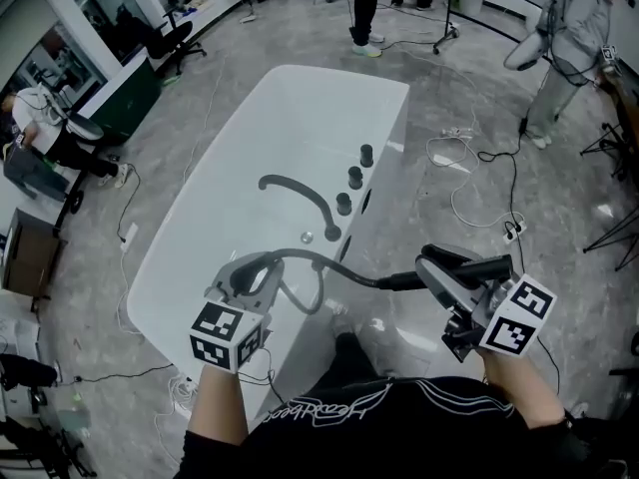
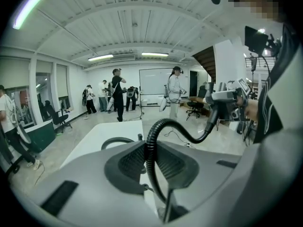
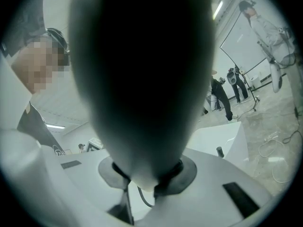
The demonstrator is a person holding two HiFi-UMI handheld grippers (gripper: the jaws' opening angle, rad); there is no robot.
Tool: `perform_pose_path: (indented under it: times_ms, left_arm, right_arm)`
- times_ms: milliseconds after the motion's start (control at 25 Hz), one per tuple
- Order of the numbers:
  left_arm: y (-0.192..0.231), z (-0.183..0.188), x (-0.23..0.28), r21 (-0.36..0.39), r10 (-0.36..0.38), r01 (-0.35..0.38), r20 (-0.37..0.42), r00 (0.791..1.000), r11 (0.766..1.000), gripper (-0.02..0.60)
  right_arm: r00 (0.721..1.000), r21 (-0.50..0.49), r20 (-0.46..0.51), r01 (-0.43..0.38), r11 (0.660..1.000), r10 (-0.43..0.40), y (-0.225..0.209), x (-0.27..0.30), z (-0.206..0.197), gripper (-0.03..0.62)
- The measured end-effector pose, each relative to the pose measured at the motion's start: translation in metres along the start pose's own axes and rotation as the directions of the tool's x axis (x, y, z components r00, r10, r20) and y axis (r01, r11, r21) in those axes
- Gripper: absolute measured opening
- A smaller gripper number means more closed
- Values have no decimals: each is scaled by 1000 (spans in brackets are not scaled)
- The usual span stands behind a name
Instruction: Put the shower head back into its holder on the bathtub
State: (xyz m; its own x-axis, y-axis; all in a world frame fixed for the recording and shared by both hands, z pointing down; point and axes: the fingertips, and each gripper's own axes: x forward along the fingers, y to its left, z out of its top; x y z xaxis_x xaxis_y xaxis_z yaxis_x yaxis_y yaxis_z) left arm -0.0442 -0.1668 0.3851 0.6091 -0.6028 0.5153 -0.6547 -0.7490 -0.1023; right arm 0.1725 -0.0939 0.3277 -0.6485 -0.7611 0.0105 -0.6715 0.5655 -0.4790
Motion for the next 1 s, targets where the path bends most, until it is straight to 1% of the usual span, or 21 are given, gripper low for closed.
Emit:
perform_pose_path:
  times_ms: [160, 320, 520, 600, 680, 840, 1000]
  left_arm:
    - [13, 7, 9, 12, 24, -25, 17, 1000, 1000, 63]
    - [47, 14, 37, 1, 35, -35, 18, 999, 999, 63]
    - [67, -1, 65, -31, 30, -31, -9, 999, 999, 63]
    - [70, -13, 77, -58, 21, -22, -23, 1000, 998, 63]
    - [71, -28, 89, -100, 10, -13, -37, 999, 995, 63]
    - [72, -55, 109, -202, -17, 5, -58, 998, 979, 63]
    - [72, -77, 124, -257, -39, 17, -81, 996, 966, 63]
  right_arm:
    - [1000, 2, 2, 4, 1000, -4, -5, 8, 2, 92]
    - [1000, -5, -7, 12, 1000, -12, -27, 41, 15, 92]
    - [999, -30, -30, 40, 999, -41, -43, 63, 20, 92]
    - [998, -38, -44, 53, 998, -55, -51, 69, 18, 92]
    - [996, -31, -57, 62, 998, -63, -58, 73, 13, 92]
    - [994, -12, -75, 74, 997, -75, -69, 80, 6, 92]
    - [992, 5, -88, 87, 996, -86, -76, 86, 2, 92]
